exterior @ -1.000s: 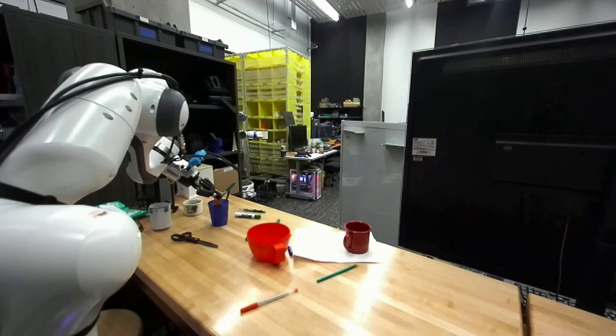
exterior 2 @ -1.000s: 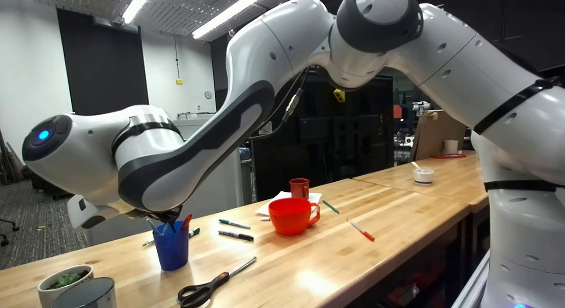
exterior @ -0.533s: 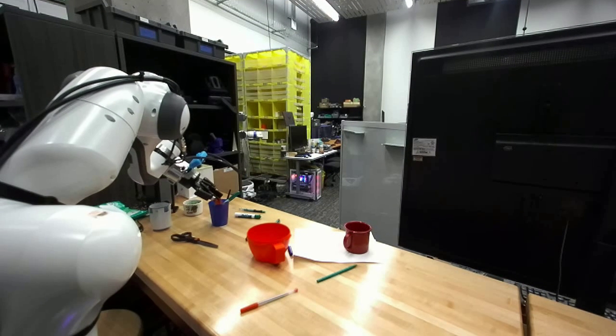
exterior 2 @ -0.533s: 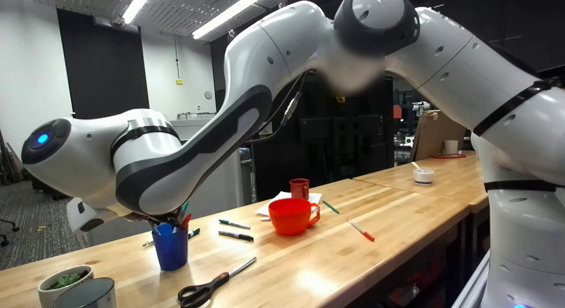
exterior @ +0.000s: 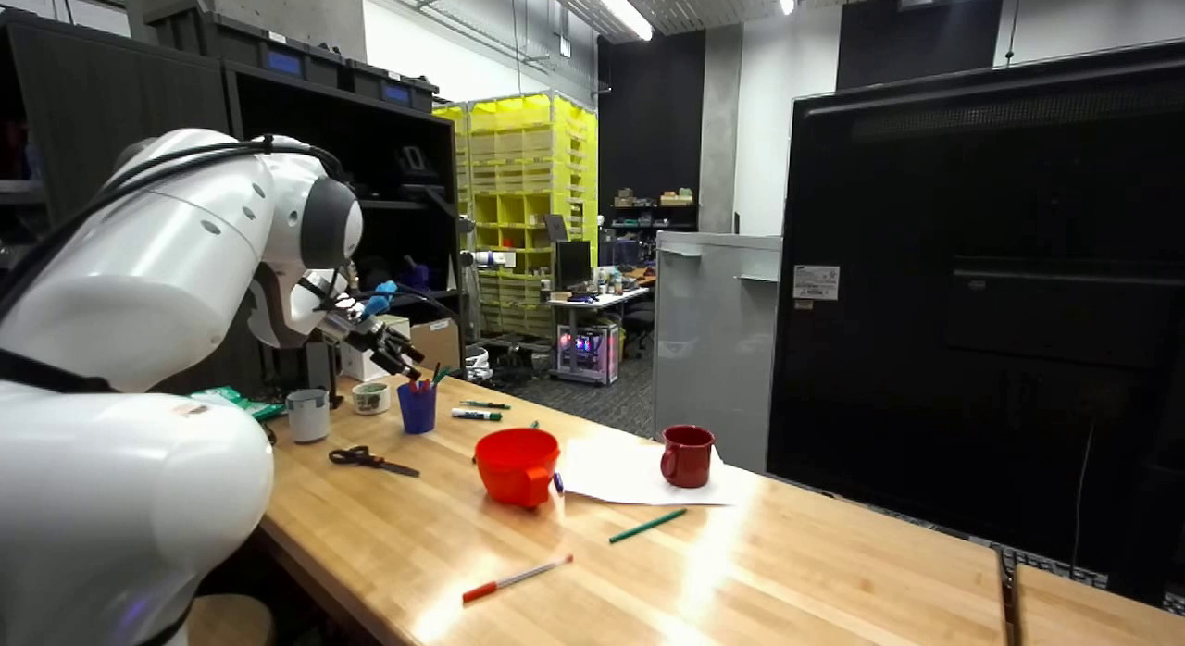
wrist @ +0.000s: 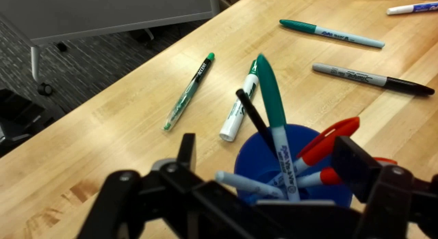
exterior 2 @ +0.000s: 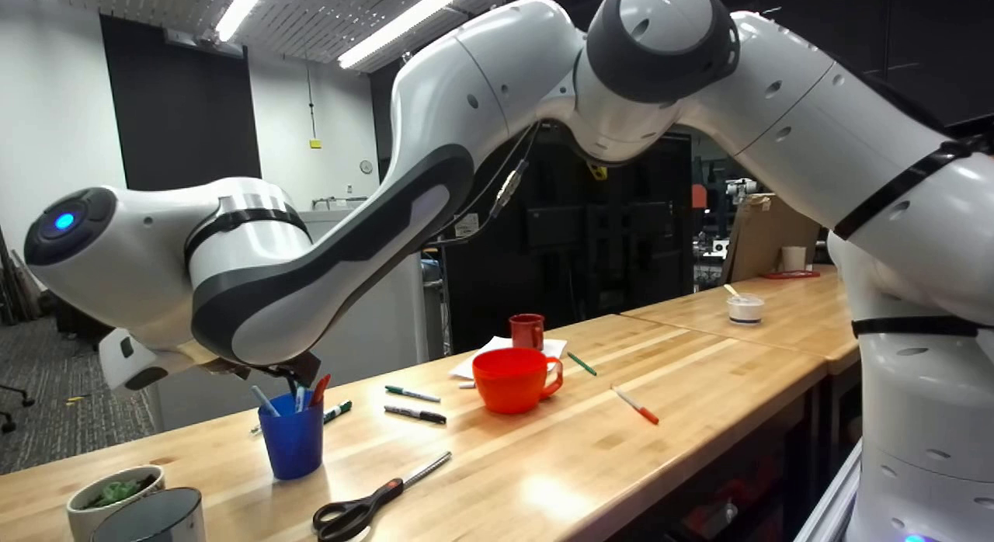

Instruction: Put the green marker in the blue cup.

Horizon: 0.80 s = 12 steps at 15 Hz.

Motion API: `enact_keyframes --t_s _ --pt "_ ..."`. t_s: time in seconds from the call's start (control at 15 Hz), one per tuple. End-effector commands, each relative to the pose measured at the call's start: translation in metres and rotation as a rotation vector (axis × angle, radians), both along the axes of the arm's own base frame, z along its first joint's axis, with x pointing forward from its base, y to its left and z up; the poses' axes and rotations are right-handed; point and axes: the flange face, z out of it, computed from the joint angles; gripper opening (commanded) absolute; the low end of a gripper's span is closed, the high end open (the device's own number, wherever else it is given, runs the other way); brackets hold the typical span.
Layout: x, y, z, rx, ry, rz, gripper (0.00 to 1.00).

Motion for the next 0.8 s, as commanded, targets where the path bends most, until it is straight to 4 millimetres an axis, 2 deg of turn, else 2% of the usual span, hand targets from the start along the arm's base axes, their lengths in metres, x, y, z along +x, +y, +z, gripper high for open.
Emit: enact_keyframes --t_s 0.0,0.27,0.73 --pt "0.005 0.008 0.020 -0.007 -0.036 0.034 1.00" --pt "0.012 0.009 0.042 0.005 -0.085 0.041 1.00" --pt "0.028 -0.010 0.086 0.167 -0.179 0.041 1.00"
